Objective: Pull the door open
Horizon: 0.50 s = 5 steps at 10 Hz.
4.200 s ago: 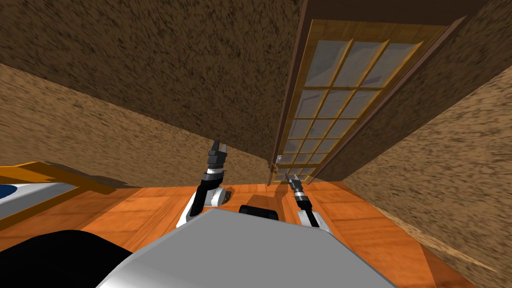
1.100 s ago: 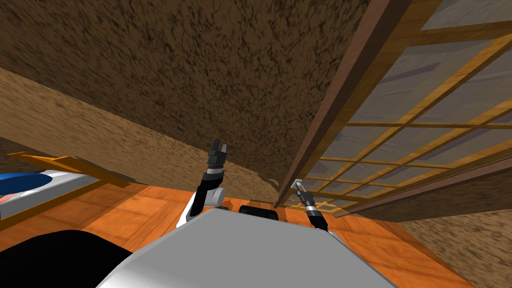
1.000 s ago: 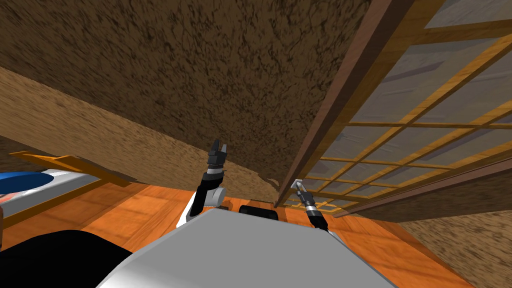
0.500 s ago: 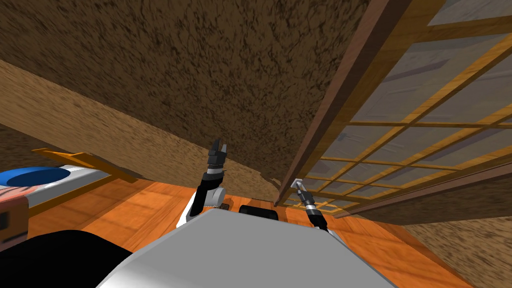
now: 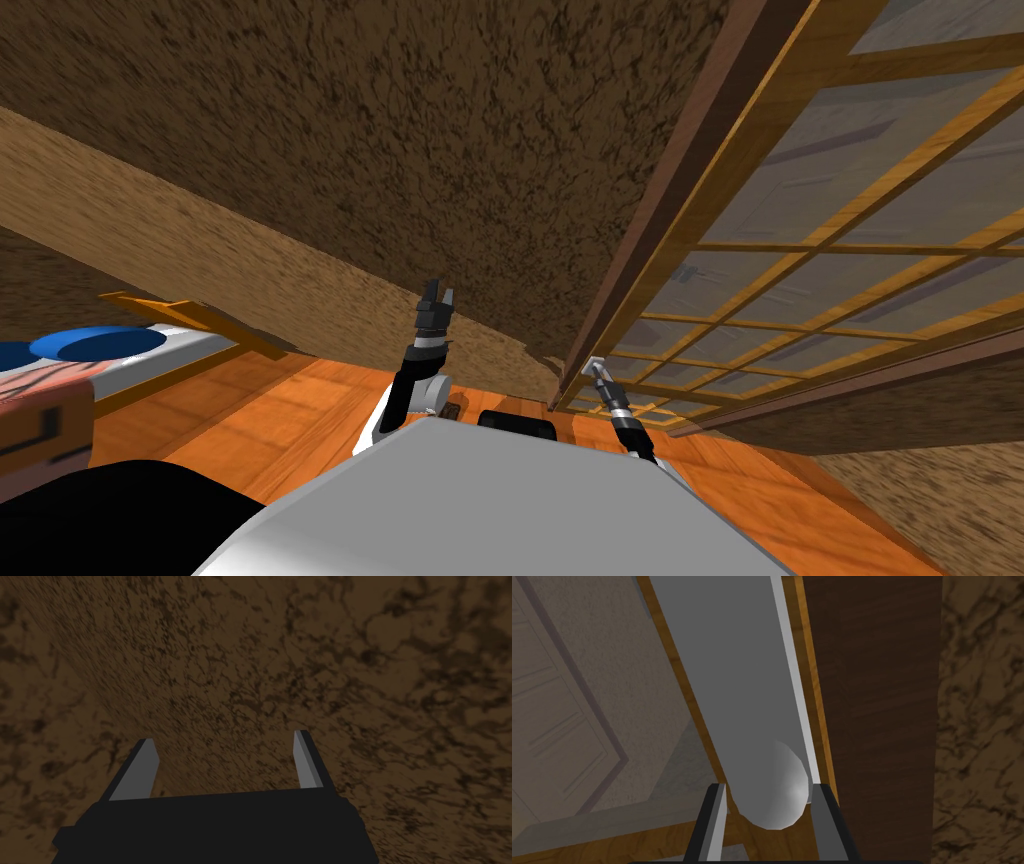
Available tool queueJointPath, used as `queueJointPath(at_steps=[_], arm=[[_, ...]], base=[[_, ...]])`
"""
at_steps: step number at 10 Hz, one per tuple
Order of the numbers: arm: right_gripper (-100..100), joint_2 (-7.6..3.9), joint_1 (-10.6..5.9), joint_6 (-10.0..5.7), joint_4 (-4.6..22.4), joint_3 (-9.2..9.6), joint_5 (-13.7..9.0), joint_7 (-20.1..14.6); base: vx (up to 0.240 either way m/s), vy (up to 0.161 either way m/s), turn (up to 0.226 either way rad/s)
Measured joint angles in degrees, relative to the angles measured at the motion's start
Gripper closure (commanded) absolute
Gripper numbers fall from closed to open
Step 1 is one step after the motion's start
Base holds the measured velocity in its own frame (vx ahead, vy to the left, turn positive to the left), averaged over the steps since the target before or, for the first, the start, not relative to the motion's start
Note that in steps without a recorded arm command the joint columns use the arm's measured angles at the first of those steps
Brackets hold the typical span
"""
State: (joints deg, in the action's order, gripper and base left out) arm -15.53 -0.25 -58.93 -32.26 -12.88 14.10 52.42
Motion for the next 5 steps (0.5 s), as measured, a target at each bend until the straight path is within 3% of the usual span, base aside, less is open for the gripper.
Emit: queueJointPath(at_steps=[5], arm=[[100,-0.23,-0.4,0.29,0.1,1.36,-2.5,-7.3]], base=[[-0.045,-0.018,0.045]])
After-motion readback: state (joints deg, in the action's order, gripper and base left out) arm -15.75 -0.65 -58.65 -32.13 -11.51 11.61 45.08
